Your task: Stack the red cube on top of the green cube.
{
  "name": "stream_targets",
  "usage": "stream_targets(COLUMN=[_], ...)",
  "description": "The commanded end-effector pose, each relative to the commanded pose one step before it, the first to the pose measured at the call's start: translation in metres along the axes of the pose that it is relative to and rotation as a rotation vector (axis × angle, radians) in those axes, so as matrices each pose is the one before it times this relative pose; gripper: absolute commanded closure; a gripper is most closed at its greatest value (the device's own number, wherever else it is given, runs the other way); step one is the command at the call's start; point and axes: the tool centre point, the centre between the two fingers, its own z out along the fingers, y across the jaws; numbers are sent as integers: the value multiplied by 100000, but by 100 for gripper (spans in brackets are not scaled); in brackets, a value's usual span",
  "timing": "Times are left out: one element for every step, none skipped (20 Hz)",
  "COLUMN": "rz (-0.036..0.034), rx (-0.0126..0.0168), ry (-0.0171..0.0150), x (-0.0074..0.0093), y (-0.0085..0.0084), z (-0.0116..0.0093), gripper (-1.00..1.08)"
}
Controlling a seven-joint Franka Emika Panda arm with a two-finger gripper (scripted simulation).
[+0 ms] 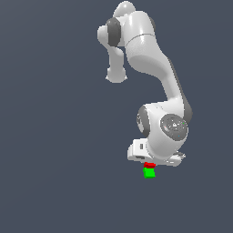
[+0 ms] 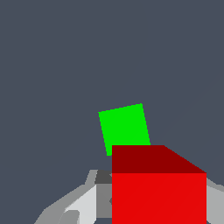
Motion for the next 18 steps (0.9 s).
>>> stream_targets(rz=[-5,0,0,0,0,0,0,0,0,0,0,0,0,0,0,0,0,0], rx=[33,0,0,0,0,0,0,0,0,0,0,0,0,0,0,0,0,0], ry=[97,0,0,0,0,0,0,0,0,0,0,0,0,0,0,0,0,0], x=[735,255,243,222,201,182,164,147,132,117,104,92,80,70,60,51,42,34], y=[-211,-72,-69,-63,-58,-52,-47,-42,-38,-34,-30,-27,-23,-20,-18,-15,-12,-10], z=[248,108,102,93,83,75,67,59,52,46,40,35,30,25,21,18,15,12], gripper=[108,108,108,108,108,108,108,108,108,108,108,108,108,108,108,108,108,108])
